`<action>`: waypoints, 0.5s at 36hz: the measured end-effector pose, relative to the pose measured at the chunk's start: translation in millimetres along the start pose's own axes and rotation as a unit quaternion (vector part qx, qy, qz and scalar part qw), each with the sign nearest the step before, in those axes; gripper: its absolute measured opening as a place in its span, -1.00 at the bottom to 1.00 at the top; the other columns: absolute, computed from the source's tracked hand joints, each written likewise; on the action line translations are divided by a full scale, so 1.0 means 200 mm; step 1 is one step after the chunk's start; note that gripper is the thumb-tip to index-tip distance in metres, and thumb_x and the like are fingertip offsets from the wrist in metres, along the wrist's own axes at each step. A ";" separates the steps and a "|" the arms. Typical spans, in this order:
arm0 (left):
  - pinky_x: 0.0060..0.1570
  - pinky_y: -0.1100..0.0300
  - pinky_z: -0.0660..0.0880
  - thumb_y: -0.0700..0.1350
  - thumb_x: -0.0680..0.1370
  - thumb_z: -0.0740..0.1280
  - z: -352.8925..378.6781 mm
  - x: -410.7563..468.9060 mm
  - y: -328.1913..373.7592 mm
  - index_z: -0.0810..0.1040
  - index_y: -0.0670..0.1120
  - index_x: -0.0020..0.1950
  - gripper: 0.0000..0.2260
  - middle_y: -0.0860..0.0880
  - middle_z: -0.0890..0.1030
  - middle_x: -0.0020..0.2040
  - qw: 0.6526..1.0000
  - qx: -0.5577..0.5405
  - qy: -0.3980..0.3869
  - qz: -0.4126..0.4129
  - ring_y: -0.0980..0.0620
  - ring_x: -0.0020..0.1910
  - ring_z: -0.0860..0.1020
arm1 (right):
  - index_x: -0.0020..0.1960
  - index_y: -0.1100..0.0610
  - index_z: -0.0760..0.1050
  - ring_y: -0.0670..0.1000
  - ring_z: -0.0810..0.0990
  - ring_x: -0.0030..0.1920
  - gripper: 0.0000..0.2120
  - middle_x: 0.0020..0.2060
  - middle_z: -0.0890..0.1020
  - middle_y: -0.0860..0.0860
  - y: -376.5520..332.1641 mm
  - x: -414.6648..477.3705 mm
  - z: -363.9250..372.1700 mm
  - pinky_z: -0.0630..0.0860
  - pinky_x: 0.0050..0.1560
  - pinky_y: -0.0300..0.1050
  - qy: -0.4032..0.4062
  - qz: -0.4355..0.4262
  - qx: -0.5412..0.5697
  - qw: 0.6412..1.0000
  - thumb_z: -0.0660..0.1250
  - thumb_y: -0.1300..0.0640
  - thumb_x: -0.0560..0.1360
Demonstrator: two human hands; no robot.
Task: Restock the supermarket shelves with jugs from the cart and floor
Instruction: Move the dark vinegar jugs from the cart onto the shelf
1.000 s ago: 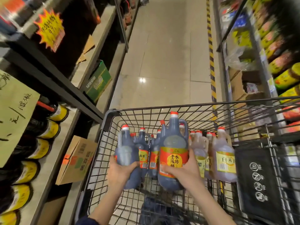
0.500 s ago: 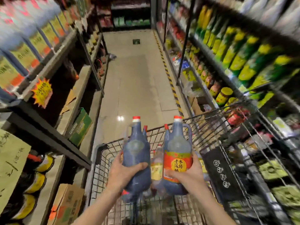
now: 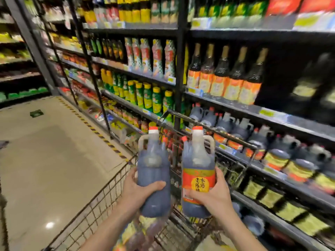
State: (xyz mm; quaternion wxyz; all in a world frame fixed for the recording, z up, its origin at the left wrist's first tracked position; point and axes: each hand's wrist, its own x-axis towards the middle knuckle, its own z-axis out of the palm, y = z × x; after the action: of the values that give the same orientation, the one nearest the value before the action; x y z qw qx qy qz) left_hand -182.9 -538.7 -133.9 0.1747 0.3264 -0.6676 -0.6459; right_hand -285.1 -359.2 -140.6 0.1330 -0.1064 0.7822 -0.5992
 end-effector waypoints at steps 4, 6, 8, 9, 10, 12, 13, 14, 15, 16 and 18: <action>-0.29 0.22 0.58 0.07 -0.13 0.60 0.21 -0.02 0.09 0.44 -0.09 0.23 -0.05 -0.03 0.64 0.02 0.997 -0.003 -0.070 0.035 0.10 -0.16 0.67 | 0.10 -0.20 0.27 0.02 0.59 -0.01 -0.13 -0.01 0.56 -0.09 -0.01 -0.06 -0.25 0.56 0.01 0.05 0.090 -0.007 0.013 0.996 0.68 0.08 -0.05; -0.34 0.31 0.55 0.04 -0.11 0.63 0.33 -0.04 0.14 0.44 -0.04 0.16 -0.13 0.01 0.63 -0.02 0.993 0.007 -0.105 0.049 0.23 -0.24 0.64 | 0.18 -0.18 0.24 0.03 0.58 0.03 -0.05 0.04 0.54 -0.07 0.00 -0.10 -0.37 0.56 0.06 0.09 0.123 -0.006 0.022 0.992 0.68 0.10 -0.04; -0.32 0.31 0.57 -0.07 -0.03 0.68 0.46 -0.07 0.19 0.45 0.01 0.07 -0.26 0.02 0.62 -0.04 0.989 0.020 -0.137 0.061 0.28 -0.28 0.62 | 0.25 -0.14 0.25 0.02 0.58 0.04 0.01 0.08 0.55 -0.06 0.00 -0.14 -0.50 0.56 0.07 0.10 0.156 -0.014 0.026 0.987 0.68 0.04 -0.08; -0.24 0.23 0.60 -0.06 -0.04 0.67 0.52 -0.08 0.21 0.46 0.01 0.06 -0.27 0.01 0.63 -0.03 0.985 0.026 -0.152 0.071 0.24 -0.24 0.63 | 0.26 -0.12 0.27 0.02 0.58 0.03 0.01 0.08 0.56 -0.06 0.00 -0.16 -0.56 0.56 0.06 0.08 0.174 -0.018 0.024 0.984 0.68 0.02 -0.09; -0.17 0.14 0.61 0.00 -0.07 0.65 0.58 -0.10 0.23 0.47 0.00 0.10 -0.21 -0.01 0.64 0.00 0.982 0.029 -0.168 0.077 0.17 -0.17 0.64 | 0.26 -0.11 0.28 0.01 0.59 0.02 -0.01 0.06 0.57 -0.05 0.00 -0.19 -0.62 0.56 0.04 0.05 0.193 -0.021 0.024 0.981 0.68 0.05 -0.07; -0.16 0.10 0.60 0.02 -0.06 0.66 0.71 -0.15 0.27 0.46 -0.01 0.17 -0.16 0.00 0.63 0.01 0.976 0.032 -0.197 0.084 0.09 -0.11 0.63 | 0.22 -0.11 0.29 0.00 0.59 0.00 -0.07 0.04 0.58 -0.05 0.01 -0.24 -0.75 0.55 0.02 0.02 0.229 -0.031 0.030 0.973 0.69 0.17 -0.01; -0.22 0.16 0.58 -0.04 -0.01 0.69 0.78 -0.17 0.29 0.46 0.01 0.14 -0.22 0.03 0.63 0.00 0.973 0.033 -0.208 0.093 0.12 -0.13 0.63 | 0.22 -0.12 0.29 -0.01 0.59 0.00 -0.08 0.04 0.58 -0.05 0.01 -0.27 -0.81 0.56 0.03 0.03 0.242 -0.037 0.033 0.969 0.69 0.20 0.01; -0.27 0.23 0.55 -0.12 0.05 0.69 0.84 -0.19 0.31 0.47 0.04 0.10 -0.30 0.05 0.62 -0.02 0.970 0.034 -0.218 0.104 0.17 -0.17 0.62 | 0.23 -0.13 0.28 -0.02 0.59 0.01 -0.07 0.05 0.57 -0.07 0.02 -0.30 -0.87 0.56 0.02 0.02 0.253 -0.040 0.037 0.966 0.69 0.21 0.02; -0.31 0.27 0.53 -0.17 0.09 0.68 0.91 -0.21 0.32 0.47 0.06 0.06 -0.36 0.06 0.62 -0.04 0.967 0.035 -0.226 0.114 0.20 -0.20 0.61 | 0.24 -0.15 0.27 -0.04 0.59 0.01 -0.07 0.05 0.57 -0.09 0.02 -0.33 -0.93 0.56 0.00 -0.02 0.260 -0.043 0.039 0.964 0.69 0.21 0.03; -0.33 0.30 0.51 -0.21 0.12 0.67 0.98 -0.24 0.34 0.46 0.06 0.04 -0.39 0.07 0.62 -0.05 0.963 0.033 -0.237 0.123 0.21 -0.21 0.60 | 0.24 -0.16 0.26 -0.06 0.59 0.01 -0.07 0.05 0.56 -0.11 0.03 -0.35 -1.00 0.55 -0.02 -0.06 0.268 -0.043 0.042 0.962 0.68 0.21 0.05; -0.37 0.33 0.49 -0.25 0.19 0.63 1.11 -0.29 0.38 0.46 0.01 0.06 -0.45 0.08 0.60 -0.06 0.955 0.028 -0.261 0.136 0.19 -0.19 0.58 | 0.18 -0.18 0.28 -0.08 0.59 -0.01 -0.12 0.02 0.56 -0.11 0.05 -0.40 -1.12 0.54 -0.07 -0.11 0.286 -0.042 0.047 0.956 0.68 0.20 0.04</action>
State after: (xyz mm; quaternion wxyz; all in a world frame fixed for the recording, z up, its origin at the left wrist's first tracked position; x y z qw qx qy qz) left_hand -301.5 -337.3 -72.6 0.0714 0.0574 -0.7460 -0.6596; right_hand -284.8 -126.2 -87.9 -0.1168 0.0424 0.7535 -0.6456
